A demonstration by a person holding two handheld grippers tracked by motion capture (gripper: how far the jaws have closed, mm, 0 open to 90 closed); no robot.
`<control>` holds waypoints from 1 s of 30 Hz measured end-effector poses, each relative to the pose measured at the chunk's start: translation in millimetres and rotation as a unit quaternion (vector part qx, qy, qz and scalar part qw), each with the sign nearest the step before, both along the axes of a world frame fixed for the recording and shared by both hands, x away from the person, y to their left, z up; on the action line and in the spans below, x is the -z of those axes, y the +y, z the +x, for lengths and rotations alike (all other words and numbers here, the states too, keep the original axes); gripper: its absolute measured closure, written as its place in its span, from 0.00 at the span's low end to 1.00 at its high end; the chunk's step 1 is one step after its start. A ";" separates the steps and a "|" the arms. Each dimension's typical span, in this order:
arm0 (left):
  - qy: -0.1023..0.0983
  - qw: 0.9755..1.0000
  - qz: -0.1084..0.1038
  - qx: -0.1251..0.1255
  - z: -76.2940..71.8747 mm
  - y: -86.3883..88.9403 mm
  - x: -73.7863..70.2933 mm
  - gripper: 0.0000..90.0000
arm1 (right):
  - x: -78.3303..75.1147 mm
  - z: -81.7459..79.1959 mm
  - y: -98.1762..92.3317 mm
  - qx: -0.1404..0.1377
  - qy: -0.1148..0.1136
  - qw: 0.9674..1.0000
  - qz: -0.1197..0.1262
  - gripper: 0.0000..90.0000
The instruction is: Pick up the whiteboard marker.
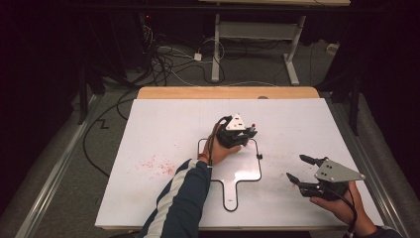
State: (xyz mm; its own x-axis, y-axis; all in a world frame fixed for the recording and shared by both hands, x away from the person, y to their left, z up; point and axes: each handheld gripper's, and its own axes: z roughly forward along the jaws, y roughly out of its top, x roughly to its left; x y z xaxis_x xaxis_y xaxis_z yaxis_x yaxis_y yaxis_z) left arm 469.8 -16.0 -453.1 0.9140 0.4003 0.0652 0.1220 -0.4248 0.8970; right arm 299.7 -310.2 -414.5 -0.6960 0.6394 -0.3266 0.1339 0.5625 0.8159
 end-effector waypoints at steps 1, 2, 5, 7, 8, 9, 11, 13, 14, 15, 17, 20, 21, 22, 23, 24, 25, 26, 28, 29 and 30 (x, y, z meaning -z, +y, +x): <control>0.001 1.000 -0.002 -0.003 0.6 5.3 0.5 0.88 | 0.1 -0.1 0.3 0.000 0.000 1.000 0.000 0.35; 0.004 1.000 -0.005 -0.003 1.1 10.0 1.0 0.88 | 0.1 -0.2 0.6 0.000 0.000 1.000 -0.001 0.35; -0.002 1.000 0.000 -0.007 0.6 19.9 1.2 0.88 | 0.1 -0.6 1.4 0.000 0.001 1.000 -0.002 0.35; -0.001 1.000 -0.004 -0.012 1.7 24.8 2.0 0.88 | 0.2 -0.9 1.9 0.001 0.000 1.000 -0.003 0.35; 0.000 1.000 -0.005 -0.013 2.5 26.3 2.3 0.88 | 0.3 -1.0 2.0 0.001 0.000 1.000 -0.004 0.35; 0.001 1.000 -0.008 -0.016 3.3 26.3 2.7 0.88 | 0.4 -1.0 1.9 0.001 0.001 1.000 -0.004 0.35; -0.001 1.000 -0.007 -0.016 4.1 21.6 2.6 0.88 | 0.6 -1.3 1.4 0.002 0.002 1.000 -0.002 0.35; -0.002 1.000 -0.004 -0.011 4.8 12.5 1.8 0.88 | 0.7 -1.4 0.8 0.003 0.002 1.000 -0.003 0.35; 0.000 1.000 -0.005 -0.004 5.3 7.4 1.5 0.88 | 0.7 -1.4 0.4 0.003 0.002 1.000 -0.002 0.35; -0.001 1.000 -0.007 0.000 5.5 2.0 1.6 0.88 | 0.7 -1.2 0.2 0.004 0.002 1.000 -0.003 0.35; -0.001 1.000 -0.008 0.008 5.7 -8.6 1.3 0.88 | 0.8 -0.5 -0.3 0.004 0.003 1.000 0.000 0.35; -0.001 1.000 -0.006 0.021 8.1 -22.2 0.1 0.88 | 1.2 2.7 -0.8 0.004 0.005 1.000 0.002 0.35; -0.002 1.000 -0.005 0.024 9.0 -26.0 -0.4 0.88 | 1.3 3.8 -0.7 0.005 0.006 1.000 0.002 0.35; -0.004 1.000 -0.003 0.027 9.5 -29.1 -0.7 0.88 | 1.2 4.7 -0.4 0.005 0.006 1.000 0.002 0.35; -0.004 1.000 -0.005 0.030 9.7 -31.6 -0.4 0.88 | 1.2 5.6 0.0 0.003 0.006 1.000 0.003 0.35; -0.003 0.999 -0.008 0.032 9.7 -33.4 0.2 0.88 | 1.4 5.9 0.5 0.003 0.007 1.000 0.002 0.35; -0.001 0.999 -0.011 0.034 10.0 -34.4 0.7 0.88 | 2.1 6.1 1.0 0.003 0.007 1.000 0.001 0.35; -0.001 0.999 -0.012 0.034 10.0 -35.5 0.9 0.88 | 3.0 6.3 1.2 0.000 0.008 1.000 0.000 0.35; -0.004 0.999 -0.011 0.035 10.2 -37.4 0.8 0.88 | 5.0 6.0 1.3 0.000 0.012 1.000 -0.004 0.35; -0.006 0.999 -0.009 0.035 10.2 -37.9 0.6 0.88 | 5.6 5.8 1.3 -0.001 0.012 1.000 -0.004 0.35; -0.006 0.999 -0.008 0.034 10.2 -38.2 0.6 0.88 | 5.5 5.6 1.3 -0.001 0.012 1.000 -0.004 0.35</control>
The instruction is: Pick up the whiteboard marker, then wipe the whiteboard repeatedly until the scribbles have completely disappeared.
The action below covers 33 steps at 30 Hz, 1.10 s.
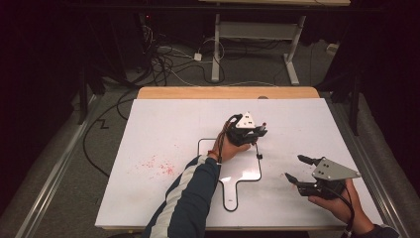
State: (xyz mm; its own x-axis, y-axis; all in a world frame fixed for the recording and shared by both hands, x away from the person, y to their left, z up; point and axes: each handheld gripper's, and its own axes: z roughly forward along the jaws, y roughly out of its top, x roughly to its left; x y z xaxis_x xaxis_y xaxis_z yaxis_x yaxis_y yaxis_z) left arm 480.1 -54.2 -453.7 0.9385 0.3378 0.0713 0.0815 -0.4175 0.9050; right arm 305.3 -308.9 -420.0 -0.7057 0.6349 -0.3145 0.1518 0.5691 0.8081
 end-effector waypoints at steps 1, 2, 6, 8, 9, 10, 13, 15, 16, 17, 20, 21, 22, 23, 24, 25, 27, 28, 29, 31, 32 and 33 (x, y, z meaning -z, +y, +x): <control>-0.001 1.000 0.001 -0.001 0.0 0.2 -0.1 0.88 | -0.5 -0.2 0.3 -0.001 -0.001 1.000 0.001 0.35; -0.002 1.000 0.003 -0.004 0.1 1.2 -0.3 0.88 | -1.5 -0.4 0.9 -0.001 -0.003 1.000 0.000 0.35; 0.002 1.000 0.007 -0.025 5.1 15.0 -1.0 0.88 | -2.6 0.9 3.2 -0.007 -0.006 1.000 0.000 0.35; 0.009 1.000 0.001 -0.029 6.0 21.5 -0.3 0.88 | -1.6 2.5 3.9 -0.008 -0.003 1.000 -0.001 0.35; 0.010 0.999 -0.002 -0.030 5.7 23.1 0.2 0.88 | -1.6 3.3 4.4 -0.009 -0.003 1.000 -0.002 0.35; 0.009 0.999 -0.001 -0.031 5.0 23.4 0.4 0.88 | -1.8 3.5 5.1 -0.009 -0.002 1.000 -0.001 0.35; 0.005 1.000 0.003 -0.030 2.2 19.8 0.0 0.88 | -1.6 2.6 6.8 -0.014 -0.004 1.000 -0.004 0.35; 0.007 1.000 0.001 -0.022 0.4 15.3 0.2 0.88 | -1.0 1.2 6.5 -0.012 -0.002 1.000 -0.006 0.35; 0.006 1.000 0.000 -0.016 -1.1 12.0 0.2 0.88 | -0.9 0.6 5.6 -0.010 -0.003 1.000 -0.006 0.35; 0.003 1.000 0.005 -0.010 -3.2 8.5 -0.4 0.88 | -1.0 -0.4 4.4 -0.010 -0.003 1.000 -0.005 0.35; -0.010 1.000 0.018 0.000 -8.5 3.2 -2.0 0.88 | -0.3 -2.0 1.0 -0.005 -0.003 1.000 -0.006 0.35; -0.010 1.000 0.019 0.000 -8.5 4.8 -2.2 0.88 | -0.4 -2.1 0.4 -0.003 -0.002 1.000 -0.004 0.35; -0.010 1.000 0.020 -0.002 -7.7 7.9 -2.4 0.88 | -0.8 -2.5 0.5 -0.002 -0.002 1.000 -0.003 0.35; -0.012 1.000 0.025 -0.008 -6.6 12.6 -2.8 0.88 | -1.3 -3.0 1.2 -0.004 -0.004 1.000 -0.003 0.35; -0.013 0.999 0.025 -0.015 -5.0 18.7 -2.5 0.88 | -1.7 -3.8 2.0 -0.005 -0.005 1.000 -0.003 0.35; -0.009 0.999 0.024 -0.025 -2.7 26.2 -2.2 0.88 | -1.7 -4.4 2.4 -0.008 -0.006 1.000 -0.005 0.35; 0.002 0.999 0.011 -0.041 1.3 43.2 -0.4 0.88 | -1.0 -5.3 2.3 -0.006 -0.005 1.000 -0.010 0.35; 0.012 0.999 0.001 -0.044 2.5 51.2 1.0 0.88 | -0.7 -5.1 1.4 -0.004 -0.004 1.000 -0.009 0.35; 0.016 0.999 -0.005 -0.046 2.2 57.3 2.2 0.87 | -0.8 -5.0 0.6 -0.003 -0.003 1.000 -0.007 0.35; 0.016 0.999 -0.008 -0.050 0.2 64.2 3.5 0.87 | -1.4 -5.4 -0.5 0.000 -0.004 1.000 -0.007 0.35; 0.016 0.999 -0.007 -0.050 -0.6 65.2 3.6 0.87 | -1.5 -5.4 -0.8 0.000 -0.004 1.000 -0.005 0.35; 0.015 0.999 -0.007 -0.051 -1.2 64.8 3.6 0.88 | -1.6 -5.3 -0.8 0.001 -0.004 1.000 -0.006 0.35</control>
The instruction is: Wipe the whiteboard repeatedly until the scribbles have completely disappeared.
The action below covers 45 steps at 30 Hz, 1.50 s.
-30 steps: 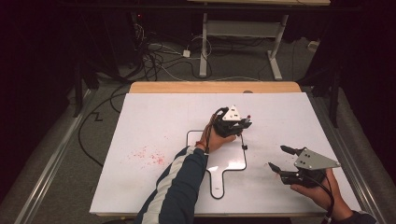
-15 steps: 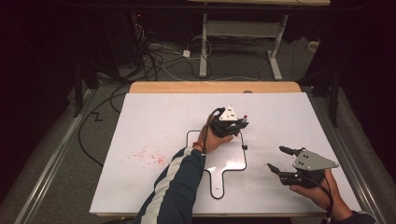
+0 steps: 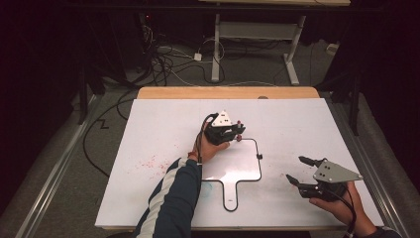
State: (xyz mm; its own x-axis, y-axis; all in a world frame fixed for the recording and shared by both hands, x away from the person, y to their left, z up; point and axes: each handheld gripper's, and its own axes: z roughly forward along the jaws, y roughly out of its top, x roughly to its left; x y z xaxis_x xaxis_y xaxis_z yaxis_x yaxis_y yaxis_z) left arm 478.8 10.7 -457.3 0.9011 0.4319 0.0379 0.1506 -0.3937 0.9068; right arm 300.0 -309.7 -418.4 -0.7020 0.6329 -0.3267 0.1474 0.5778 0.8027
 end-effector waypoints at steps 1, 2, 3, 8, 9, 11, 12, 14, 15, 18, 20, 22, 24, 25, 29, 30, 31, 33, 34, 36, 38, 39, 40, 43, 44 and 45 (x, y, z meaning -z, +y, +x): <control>0.002 1.000 -0.002 -0.001 -0.4 -1.8 0.1 0.88 | 0.0 0.1 0.3 0.001 0.000 1.000 0.000 0.35; 0.004 1.000 -0.005 0.003 -0.9 -5.6 0.3 0.88 | 0.0 -0.1 0.8 0.000 0.000 1.000 0.000 0.35; 0.003 1.000 -0.005 0.009 -2.0 -11.0 0.2 0.88 | 0.0 -0.3 1.6 -0.002 0.000 1.000 -0.001 0.35; 0.001 0.999 0.007 0.050 -10.0 -44.6 -3.5 0.88 | 0.6 0.5 3.8 -0.004 0.002 1.000 -0.003 0.35; 0.001 0.999 0.010 0.053 -11.2 -49.0 -4.3 0.88 | 1.0 1.0 4.0 -0.004 0.002 1.000 -0.003 0.35; 0.006 0.998 0.009 0.055 -12.7 -54.9 -4.9 0.88 | 1.7 1.8 4.5 -0.007 0.002 1.000 -0.004 0.35; 0.007 0.999 0.007 0.054 -12.8 -56.3 -4.6 0.87 | 1.9 2.2 4.6 -0.008 0.003 1.000 -0.004 0.35; 0.014 0.999 0.002 0.049 -12.2 -56.9 -4.3 0.88 | 1.6 2.6 4.6 -0.009 0.002 1.000 -0.003 0.35; 0.020 0.998 -0.003 0.051 -12.1 -56.3 -3.8 0.88 | 1.3 2.8 4.6 -0.010 0.001 1.000 -0.003 0.35; 0.026 0.998 0.005 0.059 -14.9 -51.7 -5.7 0.88 | 0.2 2.0 4.8 -0.010 0.000 1.000 -0.001 0.35; 0.029 0.998 0.010 0.064 -18.4 -45.2 -7.0 0.88 | -0.4 2.0 4.8 -0.010 -0.001 1.000 -0.001 0.35; 0.040 0.996 0.012 0.073 -20.9 -35.4 -7.7 0.88 | -0.6 1.6 5.0 -0.010 -0.001 1.000 -0.001 0.35; 0.041 0.996 0.022 0.080 -24.6 -26.3 -9.4 0.88 | -0.5 1.5 5.5 -0.011 -0.001 1.000 -0.003 0.35; 0.043 0.995 0.027 0.087 -26.6 -22.3 -10.5 0.88 | -0.6 1.2 5.9 -0.010 -0.001 1.000 -0.003 0.35; 0.030 0.996 0.034 0.077 -36.5 -9.0 -16.5 0.87 | -0.9 0.3 7.8 -0.011 -0.002 1.000 -0.005 0.35; 0.020 0.997 0.026 0.071 -39.3 -5.7 -19.6 0.87 | -0.9 0.3 8.3 -0.009 -0.002 1.000 -0.005 0.35; 0.016 0.998 0.019 0.066 -42.3 -2.0 -23.7 0.87 | -1.2 0.3 8.6 -0.008 -0.002 1.000 -0.003 0.35; 0.009 0.998 0.004 0.058 -48.3 3.5 -30.8 0.87 | -2.7 0.1 8.7 -0.006 -0.002 1.000 0.005 0.35; 0.004 0.998 0.005 0.054 -52.2 4.7 -34.2 0.87 | -3.3 0.3 8.6 -0.004 0.000 1.000 0.014 0.35; -0.003 0.998 0.000 0.055 -61.0 5.9 -39.3 0.87 | -4.9 1.3 8.1 -0.005 0.003 1.000 0.030 0.35; -0.006 0.998 0.008 0.054 -70.0 3.7 -42.0 0.87 | -6.8 2.1 7.9 -0.003 0.008 0.999 0.052 0.36; -0.006 0.998 0.006 0.060 -74.7 2.0 -42.6 0.87 | -8.0 2.9 8.1 -0.006 0.013 0.998 0.066 0.37; -0.009 0.998 0.008 0.064 -79.4 -0.1 -43.1 0.87 | -9.3 3.5 9.0 -0.007 0.018 0.997 0.079 0.37; -0.006 0.997 0.008 0.078 -91.3 -6.6 -43.8 0.87 | -15.5 2.8 16.9 -0.015 0.017 0.994 0.107 0.41; -0.009 0.997 0.009 0.081 -94.6 -8.5 -44.1 0.87 | -18.8 1.5 21.0 -0.022 0.017 0.993 0.115 0.42; -0.006 0.996 0.005 0.086 -97.3 -10.1 -44.3 0.87 | -22.4 0.4 25.4 -0.030 0.012 0.992 0.123 0.44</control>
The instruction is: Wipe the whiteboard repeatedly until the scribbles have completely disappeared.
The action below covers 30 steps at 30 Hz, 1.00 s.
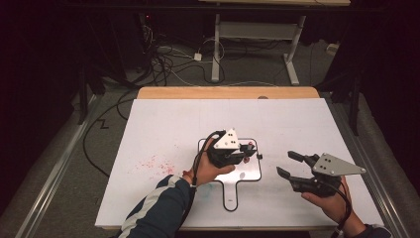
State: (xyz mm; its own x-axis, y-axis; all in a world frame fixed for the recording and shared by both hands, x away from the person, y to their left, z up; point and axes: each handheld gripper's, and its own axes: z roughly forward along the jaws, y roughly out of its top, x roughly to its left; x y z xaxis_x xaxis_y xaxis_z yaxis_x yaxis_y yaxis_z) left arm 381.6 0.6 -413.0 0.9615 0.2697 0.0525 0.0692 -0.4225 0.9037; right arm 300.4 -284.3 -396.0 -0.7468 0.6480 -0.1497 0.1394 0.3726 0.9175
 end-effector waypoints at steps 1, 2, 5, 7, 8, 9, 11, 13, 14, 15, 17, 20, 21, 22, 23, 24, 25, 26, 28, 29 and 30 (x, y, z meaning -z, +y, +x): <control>0.003 1.000 -0.002 0.004 -2.7 -1.8 -0.1 0.87 | -3.9 -1.2 4.4 -0.006 -0.004 1.000 0.008 0.46; 0.003 1.000 -0.001 0.007 -5.6 -3.9 -0.1 0.87 | -7.4 -2.2 9.1 -0.012 -0.003 1.000 0.015 0.47; 0.004 1.000 0.001 0.021 -14.8 -10.0 0.4 0.87 | -13.1 -1.7 23.9 -0.023 -0.002 1.000 0.022 0.50; 0.002 1.000 0.000 0.030 -20.5 -12.8 0.7 0.87 | -14.3 0.9 31.8 -0.032 0.005 0.999 0.030 0.52; 0.002 1.000 0.000 0.031 -22.9 -14.2 1.0 0.87 | -14.7 2.2 35.6 -0.033 0.006 0.999 0.029 0.53; 0.001 0.999 -0.001 0.032 -25.2 -14.9 1.2 0.87 | -15.1 3.6 38.5 -0.039 0.011 0.999 0.031 0.55; 0.003 0.999 -0.003 0.036 -28.2 -15.8 1.3 0.87 | -15.1 5.5 44.0 -0.041 0.014 0.999 0.029 0.57; 0.006 0.999 -0.005 0.038 -30.9 -16.4 1.6 0.87 | -14.0 7.3 48.3 -0.049 0.023 0.998 0.028 0.63; 0.007 0.999 -0.002 0.038 -31.9 -17.0 2.3 0.87 | -13.2 8.2 50.3 -0.047 0.024 0.998 0.026 0.66; 0.009 0.999 -0.002 0.039 -32.8 -17.2 3.2 0.87 | -13.0 9.0 51.5 -0.050 0.030 0.998 0.027 0.70; 0.010 0.999 -0.004 0.039 -34.5 -17.5 4.3 0.87 | -12.1 11.5 54.1 -0.060 0.037 0.997 0.029 0.75; 0.013 0.999 -0.006 0.038 -35.5 -17.4 5.3 0.87 | -10.4 13.7 58.8 -0.077 0.050 0.995 0.028 0.88; 0.020 0.999 -0.010 0.038 -34.7 -17.1 6.4 0.87 | -10.1 14.6 59.8 -0.079 0.052 0.995 0.029 0.89; 0.023 0.999 -0.014 0.037 -33.9 -16.3 7.2 0.87 | -10.0 15.3 60.3 -0.077 0.055 0.995 0.028 0.89; 0.019 0.999 -0.016 0.036 -34.3 -16.1 7.7 0.87 | -10.1 17.4 60.1 -0.078 0.063 0.995 0.032 0.89; 0.017 0.999 -0.016 0.036 -34.7 -16.3 7.9 0.87 | -10.1 17.4 60.1 -0.078 0.063 0.995 0.032 0.89; 0.017 0.999 -0.014 0.038 -35.1 -16.9 7.7 0.85 | -10.4 18.0 59.8 -0.078 0.067 0.994 0.033 0.90; 0.013 0.999 -0.008 0.033 -36.2 -16.9 7.2 0.80 | -10.5 18.2 59.4 -0.076 0.070 0.994 0.037 0.90; 0.006 1.000 -0.003 0.017 -39.1 -10.9 5.2 0.63 | -11.5 19.0 56.6 -0.069 0.074 0.994 0.042 0.90; -0.001 1.000 -0.002 0.011 -40.5 -4.1 4.2 0.59 | -12.4 19.7 54.7 -0.069 0.078 0.994 0.043 0.90; -0.008 1.000 -0.004 0.000 -42.4 4.5 3.6 0.54 | -13.6 19.7 52.5 -0.063 0.078 0.994 0.043 0.90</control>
